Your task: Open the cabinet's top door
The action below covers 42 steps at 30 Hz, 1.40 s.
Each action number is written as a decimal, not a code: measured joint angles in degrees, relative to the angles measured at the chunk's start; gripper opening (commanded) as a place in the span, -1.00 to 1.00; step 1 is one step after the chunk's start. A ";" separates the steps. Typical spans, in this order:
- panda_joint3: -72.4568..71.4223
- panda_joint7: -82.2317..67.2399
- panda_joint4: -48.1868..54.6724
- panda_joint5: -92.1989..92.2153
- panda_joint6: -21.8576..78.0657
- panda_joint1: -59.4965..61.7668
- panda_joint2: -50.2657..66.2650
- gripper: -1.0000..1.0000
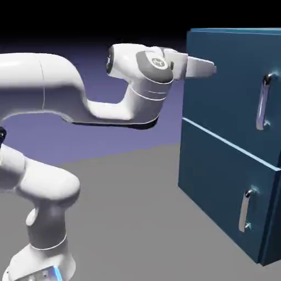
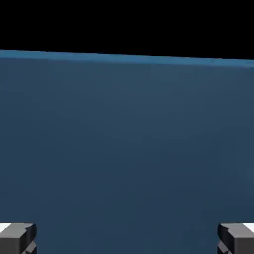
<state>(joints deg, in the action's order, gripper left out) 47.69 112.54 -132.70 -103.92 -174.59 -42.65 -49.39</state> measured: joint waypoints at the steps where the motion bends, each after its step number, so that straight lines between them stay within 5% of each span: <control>1: 1.14 1.68 0.68 -2.49 -0.01 -1.01 -0.40 0.00; 20: 22.87 33.61 13.57 -49.84 -0.28 -20.12 -8.02 0.00; 26: 28.01 34.09 20.37 -51.39 0.36 -28.94 -6.99 0.00; 27: 29.12 33.95 21.97 -51.41 0.52 -30.98 -6.67 -1.00; 42: 10.18 35.96 -3.10 -43.92 15.99 -4.00 -7.20 -1.00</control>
<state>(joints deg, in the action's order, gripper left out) 57.86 148.50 -135.80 -147.84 -158.60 -46.64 -56.59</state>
